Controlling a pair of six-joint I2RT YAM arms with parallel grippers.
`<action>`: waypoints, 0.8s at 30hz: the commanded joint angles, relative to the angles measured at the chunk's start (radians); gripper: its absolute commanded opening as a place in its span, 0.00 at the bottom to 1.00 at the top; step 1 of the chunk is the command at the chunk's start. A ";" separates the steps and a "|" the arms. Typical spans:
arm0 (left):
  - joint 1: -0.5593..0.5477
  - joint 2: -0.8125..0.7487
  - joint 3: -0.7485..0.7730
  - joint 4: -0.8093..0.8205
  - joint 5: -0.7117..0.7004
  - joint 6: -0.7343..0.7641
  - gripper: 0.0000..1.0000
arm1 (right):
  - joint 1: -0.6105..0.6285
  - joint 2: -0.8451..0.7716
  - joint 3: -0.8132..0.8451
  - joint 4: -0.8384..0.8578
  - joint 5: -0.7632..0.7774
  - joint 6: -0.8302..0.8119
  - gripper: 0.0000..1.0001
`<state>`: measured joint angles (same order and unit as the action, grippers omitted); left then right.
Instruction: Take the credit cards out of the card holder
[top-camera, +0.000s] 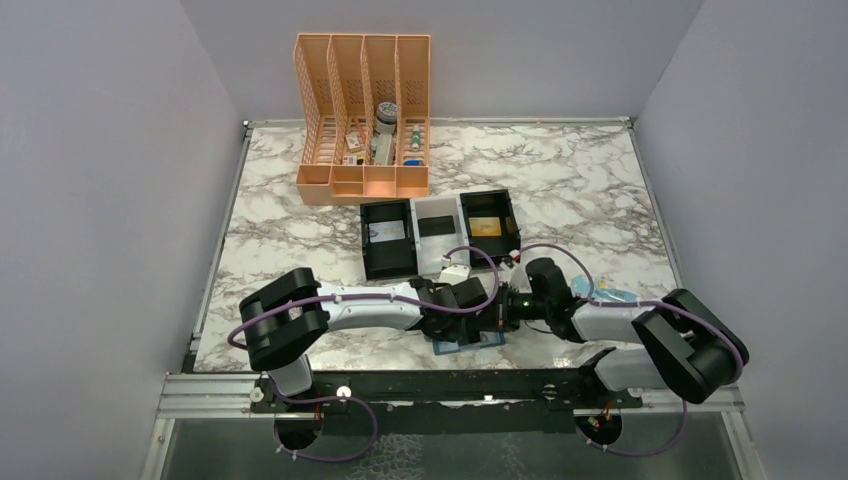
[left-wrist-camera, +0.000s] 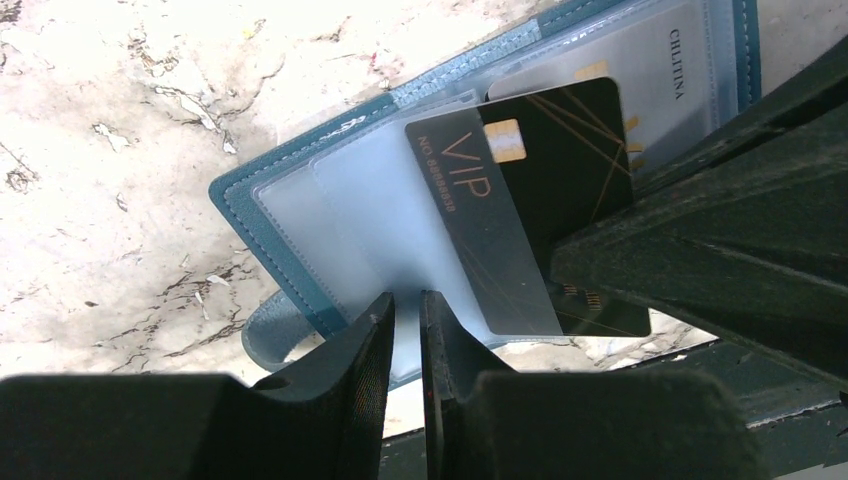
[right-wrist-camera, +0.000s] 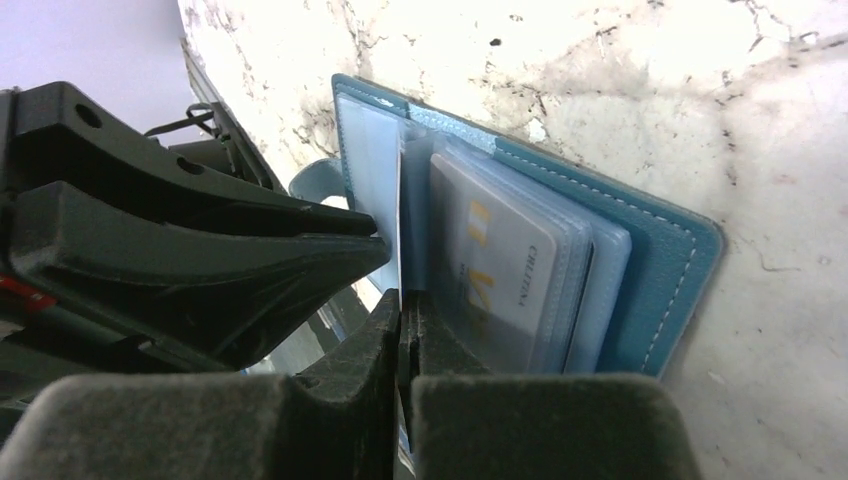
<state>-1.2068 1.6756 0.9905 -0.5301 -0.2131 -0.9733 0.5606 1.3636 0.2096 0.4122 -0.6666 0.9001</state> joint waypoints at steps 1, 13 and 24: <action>0.000 -0.002 -0.031 -0.048 -0.083 0.006 0.20 | -0.005 -0.110 0.044 -0.156 0.119 -0.048 0.01; 0.003 -0.133 -0.043 -0.073 -0.179 -0.017 0.30 | -0.007 -0.318 0.142 -0.478 0.231 -0.134 0.01; 0.151 -0.350 -0.092 -0.076 -0.166 0.075 0.58 | -0.007 -0.405 0.223 -0.514 0.289 -0.260 0.01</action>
<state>-1.1252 1.4067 0.9375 -0.5911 -0.3664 -0.9516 0.5606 0.9844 0.3859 -0.1005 -0.3977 0.7254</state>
